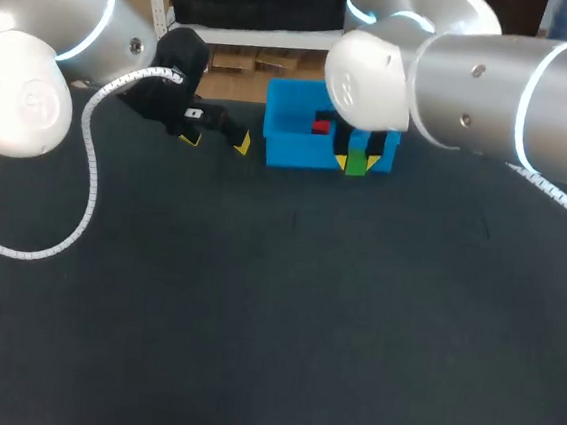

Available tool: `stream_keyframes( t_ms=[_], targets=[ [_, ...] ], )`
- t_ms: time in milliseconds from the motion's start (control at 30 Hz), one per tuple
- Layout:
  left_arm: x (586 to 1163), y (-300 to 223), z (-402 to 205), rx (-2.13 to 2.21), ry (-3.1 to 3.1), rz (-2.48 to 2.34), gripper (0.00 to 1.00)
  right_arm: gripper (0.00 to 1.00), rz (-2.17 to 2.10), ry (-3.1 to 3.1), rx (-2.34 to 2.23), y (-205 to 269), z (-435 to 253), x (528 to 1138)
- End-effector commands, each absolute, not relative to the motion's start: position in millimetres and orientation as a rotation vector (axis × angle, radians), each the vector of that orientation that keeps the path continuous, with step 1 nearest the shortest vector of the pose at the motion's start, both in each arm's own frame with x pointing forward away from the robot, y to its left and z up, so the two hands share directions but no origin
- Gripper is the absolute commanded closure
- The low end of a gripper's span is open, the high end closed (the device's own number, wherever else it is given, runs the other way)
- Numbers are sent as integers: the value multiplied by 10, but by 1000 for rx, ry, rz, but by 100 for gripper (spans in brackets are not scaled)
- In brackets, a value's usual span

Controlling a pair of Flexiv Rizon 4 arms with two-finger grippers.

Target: Use the left arm to pick the red cube and place it into the blue plastic box first, then use the right arm to grasp the green cube and put it into the same blue plastic box after the first action is fully finished.

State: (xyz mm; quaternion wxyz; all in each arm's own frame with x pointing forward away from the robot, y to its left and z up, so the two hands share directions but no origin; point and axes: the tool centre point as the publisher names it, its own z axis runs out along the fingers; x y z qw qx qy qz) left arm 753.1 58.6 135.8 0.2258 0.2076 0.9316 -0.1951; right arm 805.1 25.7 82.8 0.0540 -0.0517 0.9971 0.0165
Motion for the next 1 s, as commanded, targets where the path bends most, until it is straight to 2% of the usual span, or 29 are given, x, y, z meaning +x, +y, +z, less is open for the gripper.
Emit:
stream_keyframes(
  t_ms=[33,1000],
  targets=[
    [7535,598,1350,577,2564,-545,0,100,56,3005,-158,189,958,7937],
    [7535,598,1350,577,2564,-545,0,100,32,2886,-259,71,1681,8021]
  ],
)
